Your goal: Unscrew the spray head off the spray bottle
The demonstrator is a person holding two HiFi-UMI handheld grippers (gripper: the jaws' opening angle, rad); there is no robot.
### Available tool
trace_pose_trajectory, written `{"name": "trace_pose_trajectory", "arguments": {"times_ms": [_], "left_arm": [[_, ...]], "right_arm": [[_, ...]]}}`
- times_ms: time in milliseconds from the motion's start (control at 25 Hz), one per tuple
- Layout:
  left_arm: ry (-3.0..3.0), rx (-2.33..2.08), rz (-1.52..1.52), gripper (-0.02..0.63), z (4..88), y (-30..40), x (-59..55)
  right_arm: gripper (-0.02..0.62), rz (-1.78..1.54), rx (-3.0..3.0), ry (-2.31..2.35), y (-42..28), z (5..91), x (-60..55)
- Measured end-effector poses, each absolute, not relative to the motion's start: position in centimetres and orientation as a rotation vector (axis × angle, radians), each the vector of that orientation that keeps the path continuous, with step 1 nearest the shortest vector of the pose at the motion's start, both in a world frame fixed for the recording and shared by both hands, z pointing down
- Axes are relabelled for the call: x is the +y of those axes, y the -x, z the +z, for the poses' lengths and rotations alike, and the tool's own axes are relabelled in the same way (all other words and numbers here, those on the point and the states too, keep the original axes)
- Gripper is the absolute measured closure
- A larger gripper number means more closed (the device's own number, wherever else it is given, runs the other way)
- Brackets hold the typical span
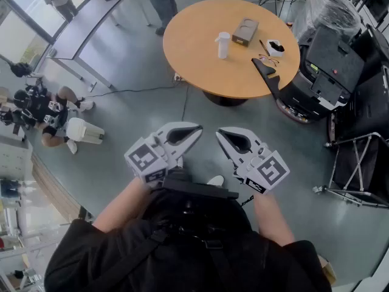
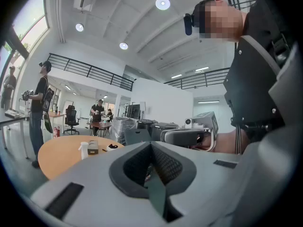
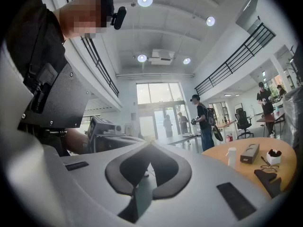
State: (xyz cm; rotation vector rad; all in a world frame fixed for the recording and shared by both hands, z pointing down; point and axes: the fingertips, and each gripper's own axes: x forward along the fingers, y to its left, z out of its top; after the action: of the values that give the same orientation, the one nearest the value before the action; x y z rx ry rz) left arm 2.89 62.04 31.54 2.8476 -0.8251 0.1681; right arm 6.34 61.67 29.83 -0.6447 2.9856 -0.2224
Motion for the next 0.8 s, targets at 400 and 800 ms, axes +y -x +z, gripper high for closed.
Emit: {"name": "trace_pose_trajectory", "arguments": {"times_ms": [400, 800], "left_arm": [[-2.853, -0.825, 0.168, 0.601, 32.4, -3.3, 59.8], [-2.874, -0.767, 0.136, 0.601, 32.7, -2.6, 54.2]], "right_arm": [[0.588, -0.214, 2.990, 0.633, -6.5, 30.5, 59.7], [0.586, -0.196, 3.016, 0.641, -4.8, 31.0, 54.6]]}}
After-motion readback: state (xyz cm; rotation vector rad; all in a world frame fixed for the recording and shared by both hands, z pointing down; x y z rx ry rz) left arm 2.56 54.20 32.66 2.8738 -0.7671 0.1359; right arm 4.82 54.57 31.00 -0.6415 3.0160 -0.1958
